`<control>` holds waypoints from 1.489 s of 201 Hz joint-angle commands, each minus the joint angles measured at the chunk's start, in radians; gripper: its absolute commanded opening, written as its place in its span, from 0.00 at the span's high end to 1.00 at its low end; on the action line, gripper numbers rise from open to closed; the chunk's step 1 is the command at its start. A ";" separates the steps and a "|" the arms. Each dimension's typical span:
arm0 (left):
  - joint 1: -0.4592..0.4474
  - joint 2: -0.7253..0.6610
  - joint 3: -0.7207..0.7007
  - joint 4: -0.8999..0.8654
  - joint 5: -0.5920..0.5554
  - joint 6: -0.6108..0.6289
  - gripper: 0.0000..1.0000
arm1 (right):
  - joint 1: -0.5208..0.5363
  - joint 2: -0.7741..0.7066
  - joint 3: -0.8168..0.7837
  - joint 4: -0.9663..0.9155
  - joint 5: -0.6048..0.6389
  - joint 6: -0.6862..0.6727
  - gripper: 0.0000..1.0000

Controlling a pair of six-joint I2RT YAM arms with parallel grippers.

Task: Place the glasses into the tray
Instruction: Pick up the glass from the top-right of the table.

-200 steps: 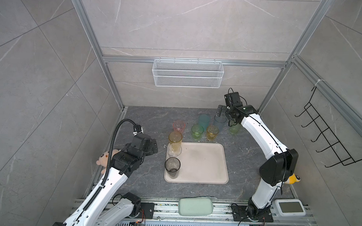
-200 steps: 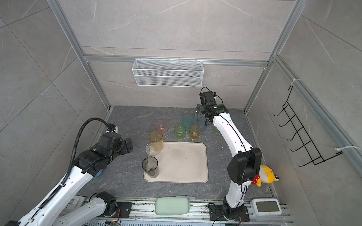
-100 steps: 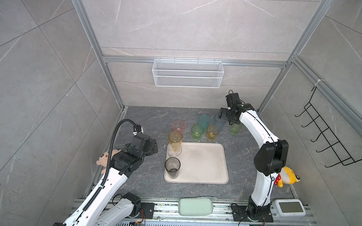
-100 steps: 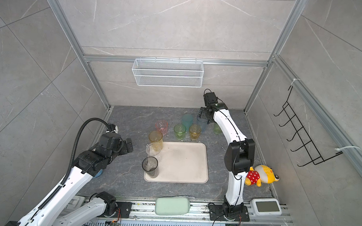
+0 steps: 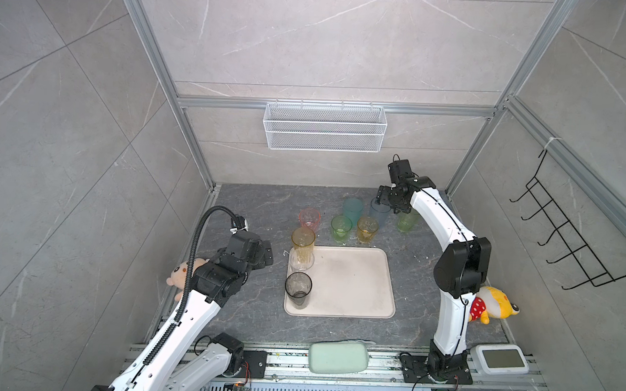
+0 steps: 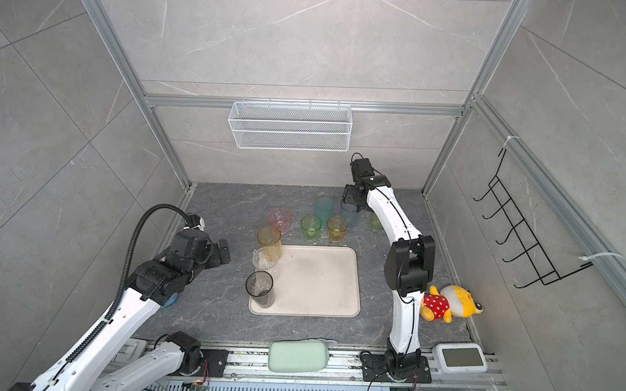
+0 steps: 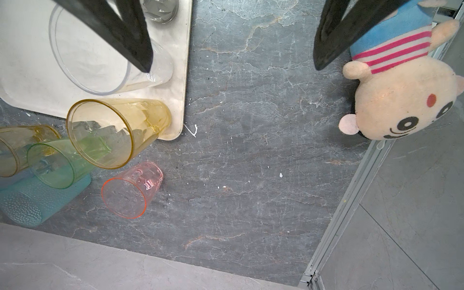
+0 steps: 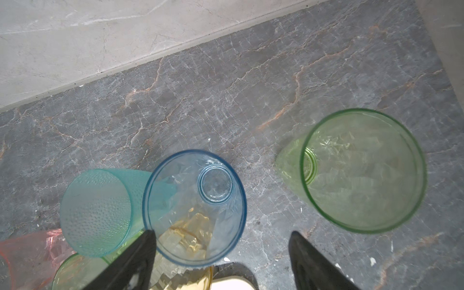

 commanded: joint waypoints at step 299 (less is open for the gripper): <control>0.004 0.003 -0.011 0.032 0.018 0.016 0.01 | -0.043 0.099 -0.011 0.010 -0.064 0.008 0.69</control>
